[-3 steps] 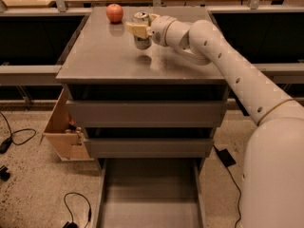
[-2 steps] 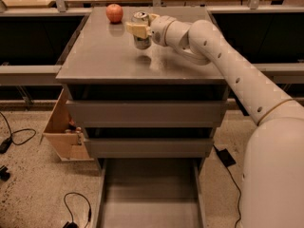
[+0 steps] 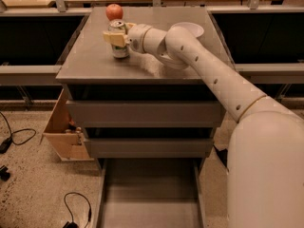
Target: Pick 7up can from bottom drawer and place on counter
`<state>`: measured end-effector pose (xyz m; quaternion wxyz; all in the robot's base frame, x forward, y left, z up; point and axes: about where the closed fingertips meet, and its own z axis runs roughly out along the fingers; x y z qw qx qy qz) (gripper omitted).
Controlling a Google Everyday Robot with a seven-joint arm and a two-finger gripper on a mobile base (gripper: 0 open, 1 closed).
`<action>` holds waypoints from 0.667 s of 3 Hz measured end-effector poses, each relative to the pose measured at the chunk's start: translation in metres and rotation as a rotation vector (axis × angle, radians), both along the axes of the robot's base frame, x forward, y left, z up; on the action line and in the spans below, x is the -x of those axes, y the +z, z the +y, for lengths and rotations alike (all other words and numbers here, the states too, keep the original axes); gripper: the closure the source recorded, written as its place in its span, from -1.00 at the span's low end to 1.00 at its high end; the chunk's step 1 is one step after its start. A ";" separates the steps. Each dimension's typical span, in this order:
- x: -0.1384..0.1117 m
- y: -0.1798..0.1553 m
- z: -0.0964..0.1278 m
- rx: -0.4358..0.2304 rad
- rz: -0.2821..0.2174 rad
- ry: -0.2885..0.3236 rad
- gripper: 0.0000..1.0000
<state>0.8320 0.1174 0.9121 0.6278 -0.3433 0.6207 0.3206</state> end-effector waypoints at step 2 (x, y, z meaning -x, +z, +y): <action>0.000 -0.001 0.003 -0.001 0.001 0.004 0.18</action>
Offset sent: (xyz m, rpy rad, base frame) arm -0.0005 0.0031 -0.0005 0.0011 0.0011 0.0040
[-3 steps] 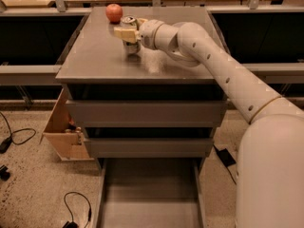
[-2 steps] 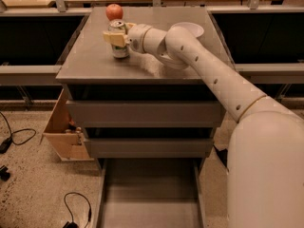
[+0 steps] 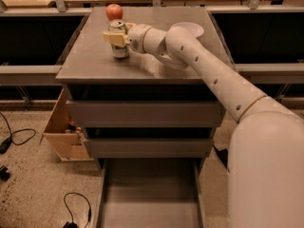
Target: Pick 7up can from bottom drawer and place on counter
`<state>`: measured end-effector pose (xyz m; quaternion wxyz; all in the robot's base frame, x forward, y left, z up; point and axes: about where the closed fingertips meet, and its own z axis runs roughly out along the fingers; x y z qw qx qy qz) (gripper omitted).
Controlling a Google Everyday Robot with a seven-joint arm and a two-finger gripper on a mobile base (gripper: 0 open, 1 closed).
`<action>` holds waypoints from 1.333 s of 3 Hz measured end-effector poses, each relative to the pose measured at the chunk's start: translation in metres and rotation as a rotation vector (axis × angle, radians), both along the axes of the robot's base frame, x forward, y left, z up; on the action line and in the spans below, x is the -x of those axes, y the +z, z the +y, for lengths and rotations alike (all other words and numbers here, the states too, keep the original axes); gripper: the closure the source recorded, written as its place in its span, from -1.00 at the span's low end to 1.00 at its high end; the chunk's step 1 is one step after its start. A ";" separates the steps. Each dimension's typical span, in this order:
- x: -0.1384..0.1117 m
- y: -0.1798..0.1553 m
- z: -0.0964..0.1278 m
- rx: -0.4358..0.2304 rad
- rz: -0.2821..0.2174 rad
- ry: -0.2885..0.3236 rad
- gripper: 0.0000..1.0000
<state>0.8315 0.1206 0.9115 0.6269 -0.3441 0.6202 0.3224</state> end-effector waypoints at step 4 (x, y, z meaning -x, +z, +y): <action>0.001 0.012 0.005 0.007 -0.008 0.029 -1.00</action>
Offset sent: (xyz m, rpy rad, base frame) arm 0.0000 0.0000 0.0000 0.0000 0.0000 0.0000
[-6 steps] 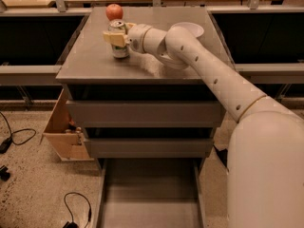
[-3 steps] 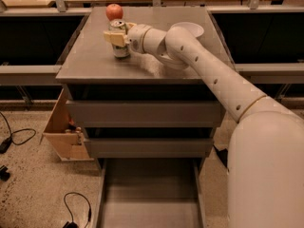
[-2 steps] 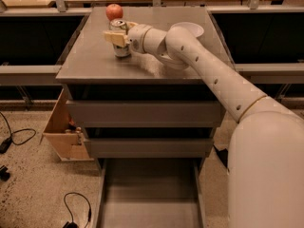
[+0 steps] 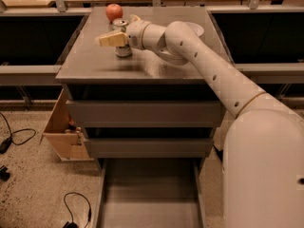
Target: Pick 7up can from bottom drawer and place on counter
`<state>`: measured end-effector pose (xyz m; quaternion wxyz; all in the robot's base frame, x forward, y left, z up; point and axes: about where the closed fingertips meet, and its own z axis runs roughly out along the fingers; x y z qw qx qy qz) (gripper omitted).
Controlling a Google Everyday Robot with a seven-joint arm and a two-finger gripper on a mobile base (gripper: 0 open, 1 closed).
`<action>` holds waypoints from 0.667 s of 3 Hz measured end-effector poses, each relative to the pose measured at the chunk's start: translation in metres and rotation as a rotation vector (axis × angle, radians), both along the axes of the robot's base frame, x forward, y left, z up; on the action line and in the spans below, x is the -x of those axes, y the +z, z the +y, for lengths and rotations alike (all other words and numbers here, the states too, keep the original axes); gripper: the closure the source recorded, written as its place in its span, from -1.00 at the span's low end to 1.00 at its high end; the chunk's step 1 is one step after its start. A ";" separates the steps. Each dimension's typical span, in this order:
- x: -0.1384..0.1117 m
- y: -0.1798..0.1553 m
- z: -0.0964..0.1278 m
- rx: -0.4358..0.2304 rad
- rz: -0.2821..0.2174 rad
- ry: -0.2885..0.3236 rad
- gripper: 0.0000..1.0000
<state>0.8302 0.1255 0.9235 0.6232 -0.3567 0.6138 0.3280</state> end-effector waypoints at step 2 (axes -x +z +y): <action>0.021 0.071 -0.027 0.194 -0.004 -0.028 -1.00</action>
Offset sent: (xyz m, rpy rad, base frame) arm -0.0428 -0.1086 0.1035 -0.4457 0.0967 -0.1892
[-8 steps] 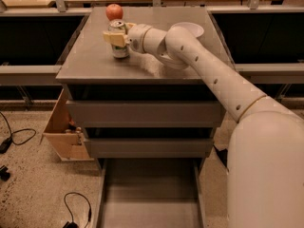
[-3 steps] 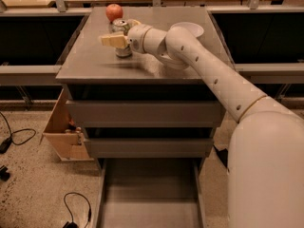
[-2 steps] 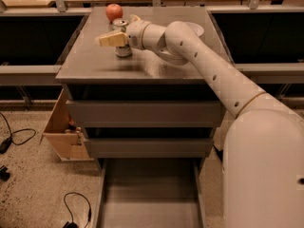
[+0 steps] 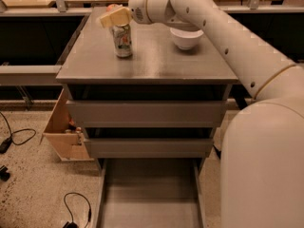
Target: Pick 7up can from bottom drawer and place on counter
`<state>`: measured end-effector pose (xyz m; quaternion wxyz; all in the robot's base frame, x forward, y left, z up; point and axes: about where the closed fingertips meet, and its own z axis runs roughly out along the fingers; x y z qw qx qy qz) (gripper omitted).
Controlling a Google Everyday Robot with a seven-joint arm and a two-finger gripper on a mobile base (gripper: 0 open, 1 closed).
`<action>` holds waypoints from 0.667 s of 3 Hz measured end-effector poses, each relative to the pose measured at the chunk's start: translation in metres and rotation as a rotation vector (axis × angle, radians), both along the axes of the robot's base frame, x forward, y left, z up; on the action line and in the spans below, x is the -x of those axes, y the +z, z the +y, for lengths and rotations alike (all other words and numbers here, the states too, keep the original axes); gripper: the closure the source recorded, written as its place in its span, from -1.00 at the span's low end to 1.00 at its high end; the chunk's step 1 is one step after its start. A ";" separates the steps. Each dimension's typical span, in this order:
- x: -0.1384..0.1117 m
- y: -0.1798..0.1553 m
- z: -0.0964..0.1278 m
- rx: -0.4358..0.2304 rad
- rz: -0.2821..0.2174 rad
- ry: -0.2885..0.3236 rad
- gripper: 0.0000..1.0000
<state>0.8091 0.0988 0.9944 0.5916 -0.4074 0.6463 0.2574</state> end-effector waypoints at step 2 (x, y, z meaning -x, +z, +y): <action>0.067 0.028 -0.132 0.346 0.081 -0.333 -1.00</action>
Offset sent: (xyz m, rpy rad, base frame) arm -0.1202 -0.2215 0.0102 -0.4968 0.2003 -0.5718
